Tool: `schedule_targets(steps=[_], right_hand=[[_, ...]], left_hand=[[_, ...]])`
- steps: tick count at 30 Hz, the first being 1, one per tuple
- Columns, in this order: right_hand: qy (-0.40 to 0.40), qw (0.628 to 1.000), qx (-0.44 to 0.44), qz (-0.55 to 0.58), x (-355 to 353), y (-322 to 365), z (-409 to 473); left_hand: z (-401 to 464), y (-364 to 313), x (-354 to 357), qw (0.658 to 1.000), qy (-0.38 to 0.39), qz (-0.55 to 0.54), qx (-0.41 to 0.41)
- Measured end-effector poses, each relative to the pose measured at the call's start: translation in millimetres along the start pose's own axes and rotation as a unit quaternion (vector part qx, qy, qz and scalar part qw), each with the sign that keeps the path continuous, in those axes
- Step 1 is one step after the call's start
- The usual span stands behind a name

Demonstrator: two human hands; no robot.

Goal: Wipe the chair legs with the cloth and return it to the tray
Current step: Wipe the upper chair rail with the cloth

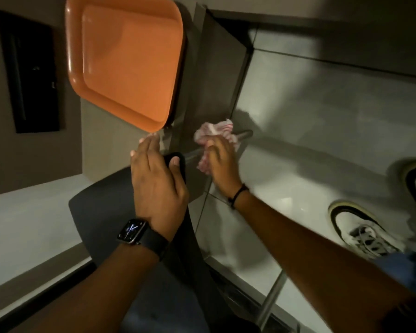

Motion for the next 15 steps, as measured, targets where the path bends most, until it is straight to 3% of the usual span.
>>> schedule_targets(steps=[3,5,8,12,15], right_hand=[[0.004,0.993,-0.106,0.048,28,22,-55],[0.014,0.991,-0.113,0.067,22,21,-41],[0.02,0.995,-0.037,0.089,3,-6,18],[-0.023,0.976,0.17,0.134,-30,-59,109],[-0.057,0.978,0.166,0.113,-21,-59,105]], left_hand=[[1,-5,-2,1.0,0.008,-0.017,-0.008],[1,-4,-2,1.0,0.009,-0.019,-0.005],[0,-2,0,1.0,0.002,-0.011,0.006],[-2,2,5,1.0,-0.02,-0.003,0.021],[-2,4,9,0.999,-0.038,0.001,0.022]])
Point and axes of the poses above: each hand's wrist, its own z-axis towards the middle knuckle, its own x-axis out of the palm, y = z × x, the point moved 3 cm from there along z, towards the middle knuckle, and after that the axes turned 12 degrees about x, right-handed, at the moved point
